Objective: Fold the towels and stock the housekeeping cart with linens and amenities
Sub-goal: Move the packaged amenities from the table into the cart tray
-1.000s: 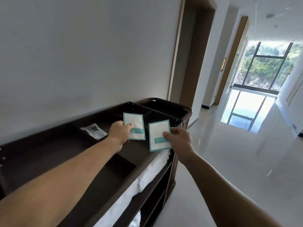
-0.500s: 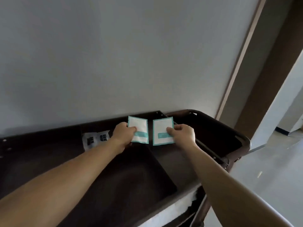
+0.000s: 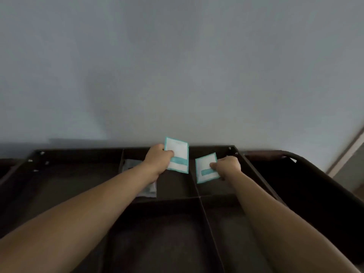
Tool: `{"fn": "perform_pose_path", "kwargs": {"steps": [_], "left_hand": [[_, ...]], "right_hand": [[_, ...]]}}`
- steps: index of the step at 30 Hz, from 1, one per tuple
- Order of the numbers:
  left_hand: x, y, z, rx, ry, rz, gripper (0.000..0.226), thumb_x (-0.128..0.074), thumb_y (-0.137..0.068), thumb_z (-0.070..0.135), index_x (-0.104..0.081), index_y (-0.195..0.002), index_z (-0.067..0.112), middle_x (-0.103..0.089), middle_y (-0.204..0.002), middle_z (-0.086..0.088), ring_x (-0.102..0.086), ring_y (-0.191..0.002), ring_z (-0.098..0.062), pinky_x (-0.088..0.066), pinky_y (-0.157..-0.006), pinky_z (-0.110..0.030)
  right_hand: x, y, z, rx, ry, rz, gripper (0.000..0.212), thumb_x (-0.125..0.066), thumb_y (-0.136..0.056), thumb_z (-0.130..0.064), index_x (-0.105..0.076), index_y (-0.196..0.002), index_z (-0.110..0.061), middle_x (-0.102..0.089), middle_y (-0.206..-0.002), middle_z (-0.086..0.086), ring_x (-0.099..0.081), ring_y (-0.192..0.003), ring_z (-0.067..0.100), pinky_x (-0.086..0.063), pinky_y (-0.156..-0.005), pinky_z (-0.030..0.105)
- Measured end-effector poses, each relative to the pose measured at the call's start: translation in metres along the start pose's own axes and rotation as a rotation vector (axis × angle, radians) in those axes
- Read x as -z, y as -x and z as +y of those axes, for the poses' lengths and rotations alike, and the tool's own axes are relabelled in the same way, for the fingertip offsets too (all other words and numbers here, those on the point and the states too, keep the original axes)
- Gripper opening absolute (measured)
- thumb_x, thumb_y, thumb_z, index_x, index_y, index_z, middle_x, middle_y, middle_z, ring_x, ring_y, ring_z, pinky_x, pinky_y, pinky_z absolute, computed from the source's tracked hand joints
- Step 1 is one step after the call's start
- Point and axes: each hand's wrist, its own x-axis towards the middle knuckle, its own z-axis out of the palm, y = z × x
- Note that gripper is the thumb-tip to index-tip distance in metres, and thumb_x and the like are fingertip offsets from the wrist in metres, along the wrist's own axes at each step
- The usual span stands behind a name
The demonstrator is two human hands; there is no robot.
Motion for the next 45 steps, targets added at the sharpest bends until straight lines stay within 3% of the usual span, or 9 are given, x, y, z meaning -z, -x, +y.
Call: {"fn": "perform_pose_path", "kwargs": {"steps": [5, 11, 16, 19, 22, 25, 30, 34, 45], "left_hand": [[-0.002, -0.018, -0.021, 0.051, -0.073, 0.038, 0.014, -0.059, -0.09, 0.012, -0.059, -0.077, 0.017, -0.068, -0.089, -0.006, -0.066, -0.077, -0.02, -0.051, -0.065, -0.031], [-0.004, -0.028, -0.032, 0.119, -0.019, 0.121, 0.012, -0.059, -0.092, 0.012, -0.058, -0.082, 0.019, -0.063, -0.079, 0.006, -0.065, -0.071, -0.01, -0.048, -0.051, -0.022], [-0.019, -0.024, -0.024, 0.175, -0.043, 0.146, 0.005, -0.057, -0.093, 0.014, -0.061, -0.092, 0.011, -0.067, -0.091, -0.004, -0.069, -0.085, -0.022, -0.056, -0.074, -0.036], [-0.028, -0.022, -0.007, 0.144, -0.031, 0.167, 0.013, -0.054, -0.091, 0.011, -0.063, -0.081, 0.01, -0.068, -0.084, -0.007, -0.066, -0.071, -0.019, -0.051, -0.056, -0.025], [-0.039, -0.022, 0.011, 0.114, -0.026, 0.18, 0.018, -0.049, -0.092, 0.01, -0.059, -0.076, 0.011, -0.062, -0.073, -0.007, -0.059, -0.06, -0.019, -0.042, -0.038, -0.023], [-0.059, -0.02, 0.022, 0.098, 0.001, 0.143, 0.018, -0.046, -0.092, 0.007, -0.058, -0.078, 0.007, -0.061, -0.07, -0.01, -0.06, -0.051, -0.022, -0.039, -0.036, -0.025], [-0.089, -0.013, 0.033, 0.098, -0.075, 0.025, 0.018, -0.043, -0.094, 0.009, -0.058, -0.085, 0.004, -0.067, -0.074, -0.015, -0.066, -0.047, -0.024, -0.035, -0.035, -0.022], [-0.085, -0.004, 0.037, 0.088, -0.2, 0.047, 0.018, -0.045, -0.096, 0.017, -0.054, -0.08, 0.014, -0.072, -0.078, -0.001, -0.063, -0.049, -0.015, -0.035, -0.043, -0.02], [-0.031, 0.043, 0.024, 0.132, -0.272, 0.248, 0.014, -0.051, -0.094, 0.018, -0.059, -0.098, 0.007, -0.071, -0.09, -0.001, -0.063, -0.063, -0.013, -0.041, -0.056, -0.023]], "right_hand": [[-0.033, -0.031, -0.009, 0.018, 0.113, -0.085, 0.03, -0.074, -0.082, -0.031, -0.071, -0.097, -0.006, -0.065, -0.081, 0.006, -0.06, -0.062, 0.02, -0.037, -0.044, 0.021], [-0.058, -0.062, -0.008, 0.015, 0.124, -0.146, 0.037, -0.08, -0.079, -0.027, -0.069, -0.103, -0.001, -0.07, -0.107, 0.015, -0.065, -0.09, 0.027, -0.046, -0.069, 0.028], [-0.05, -0.062, -0.014, 0.17, 0.416, -0.204, 0.069, -0.076, -0.078, -0.048, -0.056, -0.129, -0.006, -0.051, -0.132, 0.017, -0.053, -0.116, 0.032, -0.046, -0.089, 0.037], [-0.036, -0.06, -0.021, 0.248, 0.401, -0.153, 0.074, -0.063, -0.087, -0.058, -0.051, -0.134, -0.002, -0.042, -0.138, 0.019, -0.043, -0.125, 0.037, -0.042, -0.099, 0.043], [-0.013, -0.057, -0.032, 0.282, 0.003, -0.277, 0.057, -0.053, -0.094, -0.055, -0.067, -0.109, -0.001, -0.066, -0.112, 0.016, -0.063, -0.093, 0.029, -0.048, -0.075, 0.033], [0.008, -0.043, -0.037, 0.191, -0.334, -0.58, 0.041, -0.061, -0.094, -0.047, -0.067, -0.089, -0.007, -0.065, -0.072, 0.005, -0.047, -0.05, 0.013, -0.03, -0.041, 0.021], [0.019, -0.041, -0.021, 0.175, -0.453, -0.545, 0.017, -0.074, -0.087, -0.009, -0.069, -0.095, 0.005, -0.067, -0.078, 0.014, -0.055, -0.042, 0.008, -0.036, -0.038, 0.017], [0.019, -0.07, 0.007, 0.103, -0.376, -0.454, 0.015, -0.075, -0.086, -0.005, -0.061, -0.081, 0.0, -0.058, -0.059, 0.004, -0.042, -0.024, -0.001, -0.029, -0.027, 0.013], [-0.013, -0.086, 0.029, 0.294, 0.282, -0.235, 0.038, -0.083, -0.076, -0.034, -0.064, -0.092, -0.005, -0.07, -0.104, 0.016, -0.066, -0.092, 0.031, -0.044, -0.068, 0.028]]}}
